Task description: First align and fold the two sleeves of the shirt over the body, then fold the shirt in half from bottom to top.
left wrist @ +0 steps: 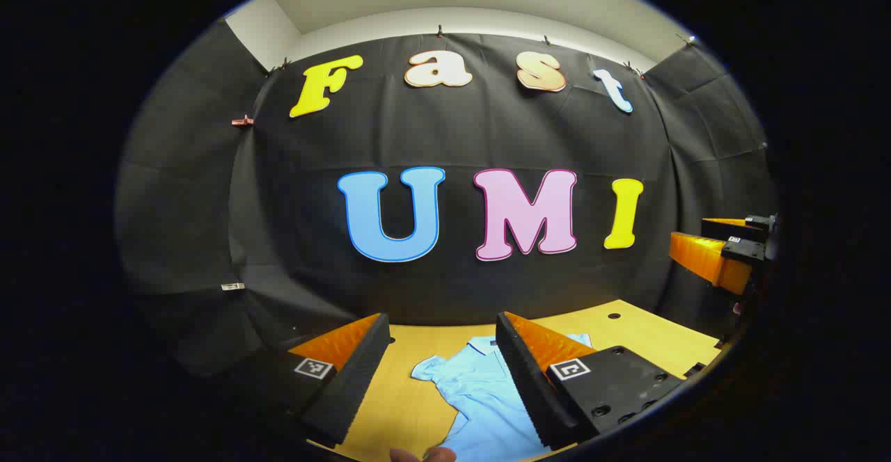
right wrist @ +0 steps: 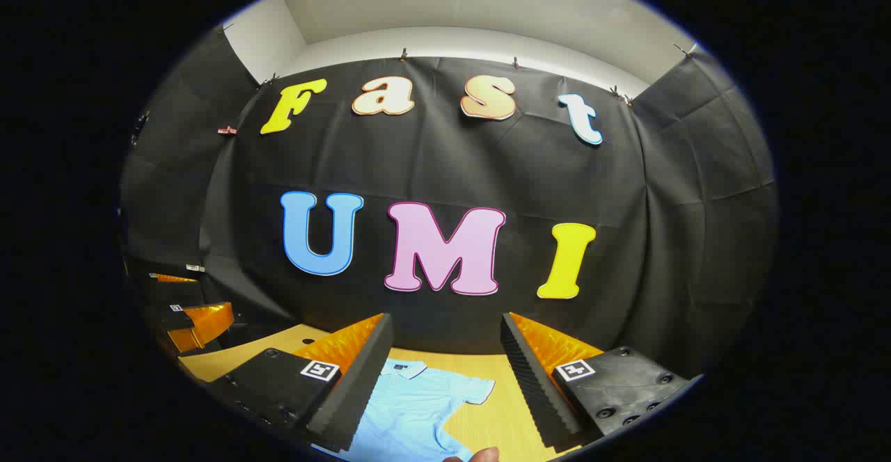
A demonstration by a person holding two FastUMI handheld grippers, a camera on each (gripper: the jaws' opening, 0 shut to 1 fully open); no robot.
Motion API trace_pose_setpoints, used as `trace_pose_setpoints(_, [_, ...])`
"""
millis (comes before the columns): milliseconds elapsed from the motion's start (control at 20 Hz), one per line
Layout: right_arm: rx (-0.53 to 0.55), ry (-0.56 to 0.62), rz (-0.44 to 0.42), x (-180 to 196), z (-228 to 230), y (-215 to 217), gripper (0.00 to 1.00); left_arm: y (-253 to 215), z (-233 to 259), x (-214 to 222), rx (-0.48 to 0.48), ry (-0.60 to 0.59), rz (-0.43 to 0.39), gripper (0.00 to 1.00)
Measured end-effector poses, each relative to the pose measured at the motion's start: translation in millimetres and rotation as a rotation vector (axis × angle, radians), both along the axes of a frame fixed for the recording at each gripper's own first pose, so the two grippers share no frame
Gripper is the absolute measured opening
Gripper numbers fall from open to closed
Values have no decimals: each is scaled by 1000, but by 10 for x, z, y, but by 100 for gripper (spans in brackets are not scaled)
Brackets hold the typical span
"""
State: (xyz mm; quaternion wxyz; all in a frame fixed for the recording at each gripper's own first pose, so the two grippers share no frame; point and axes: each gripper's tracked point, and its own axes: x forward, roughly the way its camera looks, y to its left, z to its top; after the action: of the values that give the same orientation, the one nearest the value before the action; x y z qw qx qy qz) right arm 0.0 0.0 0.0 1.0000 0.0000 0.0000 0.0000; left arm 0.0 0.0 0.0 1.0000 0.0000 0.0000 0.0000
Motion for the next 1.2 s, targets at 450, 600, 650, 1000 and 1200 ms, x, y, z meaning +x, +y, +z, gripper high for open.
trace_pose_setpoints(450, [1, 29, 9, 149, -145, 25, 96, -40, -26, 139, 22, 10, -5, 97])
trace_pose_setpoints(600, [1, 40, 11, 179, -190, 46, 97, -62, -41, 160, 30, 13, -18, 97])
trace_pose_setpoints(650, [2, 44, 11, 188, -203, 55, 97, -66, -52, 170, 32, 15, -19, 98])
trace_pose_setpoints(1000, [18, 117, 25, 361, -418, 84, 96, -77, -134, 196, 38, 39, -25, 98])
trace_pose_setpoints(1200, [42, 238, -19, 773, -830, -125, 96, -127, -146, 192, 57, 42, -38, 97])
